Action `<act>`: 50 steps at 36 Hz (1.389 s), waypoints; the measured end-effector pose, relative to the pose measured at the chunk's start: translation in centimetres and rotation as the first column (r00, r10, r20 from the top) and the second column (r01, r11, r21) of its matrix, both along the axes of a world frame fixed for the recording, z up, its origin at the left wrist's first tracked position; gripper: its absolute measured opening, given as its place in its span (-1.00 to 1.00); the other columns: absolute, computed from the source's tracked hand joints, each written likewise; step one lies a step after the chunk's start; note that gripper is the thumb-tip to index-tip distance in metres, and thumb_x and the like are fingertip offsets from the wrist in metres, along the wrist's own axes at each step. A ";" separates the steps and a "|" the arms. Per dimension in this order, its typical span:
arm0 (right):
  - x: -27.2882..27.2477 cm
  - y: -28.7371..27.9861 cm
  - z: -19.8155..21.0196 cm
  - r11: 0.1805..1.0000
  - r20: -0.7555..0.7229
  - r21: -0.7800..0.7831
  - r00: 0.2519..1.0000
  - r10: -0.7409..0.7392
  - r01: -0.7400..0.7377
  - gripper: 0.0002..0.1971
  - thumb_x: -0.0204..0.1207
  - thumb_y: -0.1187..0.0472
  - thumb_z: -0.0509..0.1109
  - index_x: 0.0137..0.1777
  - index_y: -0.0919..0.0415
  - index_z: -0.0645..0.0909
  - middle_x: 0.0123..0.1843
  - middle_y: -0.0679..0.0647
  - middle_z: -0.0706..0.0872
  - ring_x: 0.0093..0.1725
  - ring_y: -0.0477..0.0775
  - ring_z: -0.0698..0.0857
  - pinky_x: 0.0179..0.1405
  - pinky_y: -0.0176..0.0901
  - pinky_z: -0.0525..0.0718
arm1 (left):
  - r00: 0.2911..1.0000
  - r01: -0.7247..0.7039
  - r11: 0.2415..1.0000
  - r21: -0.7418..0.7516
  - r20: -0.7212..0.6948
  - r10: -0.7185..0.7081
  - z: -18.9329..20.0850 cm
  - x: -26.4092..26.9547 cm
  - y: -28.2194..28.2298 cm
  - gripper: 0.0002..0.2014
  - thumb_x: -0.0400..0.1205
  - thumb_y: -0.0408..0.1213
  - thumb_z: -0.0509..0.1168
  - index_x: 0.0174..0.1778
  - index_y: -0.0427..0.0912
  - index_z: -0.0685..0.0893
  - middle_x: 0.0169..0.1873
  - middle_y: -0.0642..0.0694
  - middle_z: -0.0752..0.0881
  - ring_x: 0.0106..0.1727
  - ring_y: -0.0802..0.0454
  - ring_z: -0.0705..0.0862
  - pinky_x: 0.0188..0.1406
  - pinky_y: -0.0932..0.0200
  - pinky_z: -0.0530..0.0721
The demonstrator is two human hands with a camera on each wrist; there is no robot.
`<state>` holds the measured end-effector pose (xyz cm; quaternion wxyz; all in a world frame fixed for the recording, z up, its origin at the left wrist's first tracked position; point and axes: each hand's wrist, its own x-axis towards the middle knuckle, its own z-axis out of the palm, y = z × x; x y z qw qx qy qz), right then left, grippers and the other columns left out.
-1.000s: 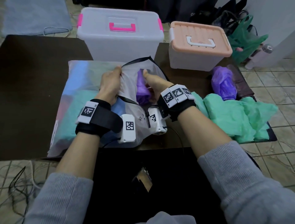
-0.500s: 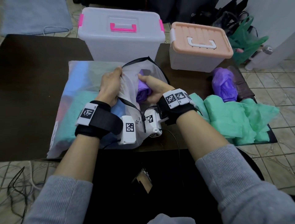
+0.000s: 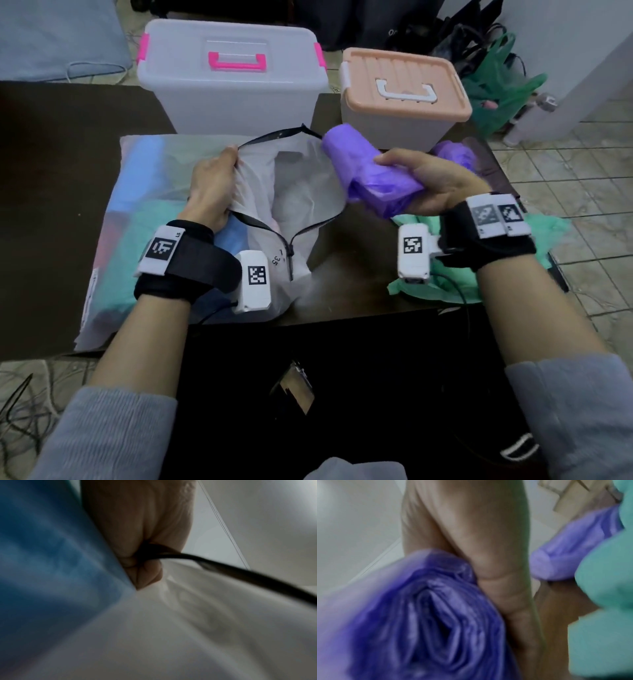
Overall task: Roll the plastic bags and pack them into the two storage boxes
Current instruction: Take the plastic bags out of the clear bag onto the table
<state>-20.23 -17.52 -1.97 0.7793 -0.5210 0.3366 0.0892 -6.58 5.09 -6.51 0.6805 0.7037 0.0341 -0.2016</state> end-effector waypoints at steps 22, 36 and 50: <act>-1.0 -5.0 -5.8 0.304 -0.002 -0.950 0.969 -0.247 0.075 -0.46 0.46 0.28 0.38 0.38 0.46 0.32 0.38 0.37 0.43 0.38 0.27 0.44 0.33 -0.03 0.39 | 0.997 -0.037 0.998 0.055 0.071 0.033 0.3 -0.5 -0.3 -0.67 0.71 -0.14 0.17 -0.39 -0.10 0.42 -0.41 -0.02 0.48 -0.44 0.17 0.48 -0.60 0.42 0.44; -0.4 -4.3 -6.9 0.281 -0.236 -0.948 0.920 -0.312 -0.148 -0.48 0.64 0.23 0.21 0.56 0.30 0.18 0.53 0.40 0.23 0.52 0.43 0.25 0.47 0.17 0.27 | 0.999 -0.023 0.998 0.059 0.043 0.020 -0.1 0.0 -0.1 -0.72 0.68 -0.09 0.20 -0.34 -0.08 0.44 -0.29 -0.07 0.50 -0.28 0.07 0.52 -0.38 0.27 0.48; -4.1 -4.1 -6.5 0.174 -0.598 -0.801 0.778 -0.191 -0.573 -0.40 0.65 -0.23 0.03 0.63 -0.32 -0.12 0.69 0.08 -0.31 0.63 0.36 -0.34 0.41 0.63 -0.24 | 0.997 -0.017 0.996 0.085 0.071 0.011 0.1 -0.4 -0.1 -0.68 0.67 -0.09 0.20 -0.40 -0.07 0.41 -0.39 -0.06 0.45 -0.35 0.03 0.47 -0.34 0.16 0.42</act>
